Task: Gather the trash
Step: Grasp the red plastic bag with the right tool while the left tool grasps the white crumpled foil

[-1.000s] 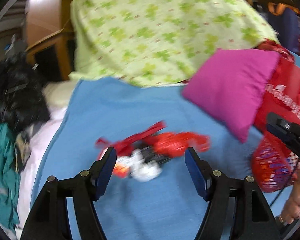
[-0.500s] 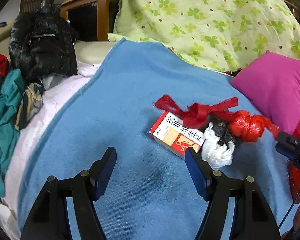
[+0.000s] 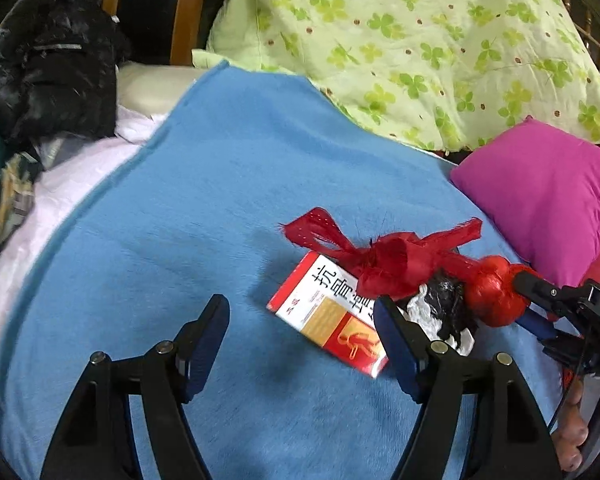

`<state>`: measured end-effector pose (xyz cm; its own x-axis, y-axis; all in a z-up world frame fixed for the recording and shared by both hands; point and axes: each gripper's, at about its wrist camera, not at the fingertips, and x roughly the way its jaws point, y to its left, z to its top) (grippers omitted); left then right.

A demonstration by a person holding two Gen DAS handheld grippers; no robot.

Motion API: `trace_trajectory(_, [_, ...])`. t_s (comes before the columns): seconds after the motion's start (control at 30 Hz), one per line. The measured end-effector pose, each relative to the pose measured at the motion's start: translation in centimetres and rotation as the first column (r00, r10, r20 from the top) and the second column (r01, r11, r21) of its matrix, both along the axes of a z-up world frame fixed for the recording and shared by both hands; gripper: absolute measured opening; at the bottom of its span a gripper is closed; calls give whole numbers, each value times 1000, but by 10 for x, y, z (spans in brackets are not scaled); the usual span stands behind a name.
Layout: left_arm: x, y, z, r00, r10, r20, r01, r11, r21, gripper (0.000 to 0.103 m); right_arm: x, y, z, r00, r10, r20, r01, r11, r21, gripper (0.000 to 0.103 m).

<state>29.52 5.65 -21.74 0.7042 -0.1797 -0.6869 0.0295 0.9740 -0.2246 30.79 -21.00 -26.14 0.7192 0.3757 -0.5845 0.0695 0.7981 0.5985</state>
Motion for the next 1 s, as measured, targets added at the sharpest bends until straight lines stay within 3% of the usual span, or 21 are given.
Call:
trace_trajectory(0.17, [21, -9, -10, 998, -32, -48, 29, 998, -54, 75, 13, 2, -5, 999, -34, -22, 34, 999, -14, 61])
trace_trajectory(0.33, [32, -20, -16, 996, -48, -69, 44, 998, -55, 77, 19, 10, -5, 1000, -5, -24, 4, 999, -42, 50])
trace_trajectory(0.5, [35, -11, -23, 991, -55, -118, 39, 990, -134, 77, 13, 10, -2, 1000, 4, -22, -5, 997, -74, 47])
trace_trajectory(0.67, [32, -8, -23, 988, -68, -141, 43, 983, -177, 63, 1, 6, 4, 1000, 6, -14, -7, 994, -111, 47])
trace_trajectory(0.9, [25, 0, -16, 985, -40, -165, 12, 986, -166, 57, -26, -7, 13, 1000, 0, 0, 0, 991, -133, 47])
trace_trajectory(1.0, [16, 4, -11, 982, -38, -184, 0, 979, -203, 55, -37, -13, 16, 1000, 7, -3, -7, 989, -150, 47])
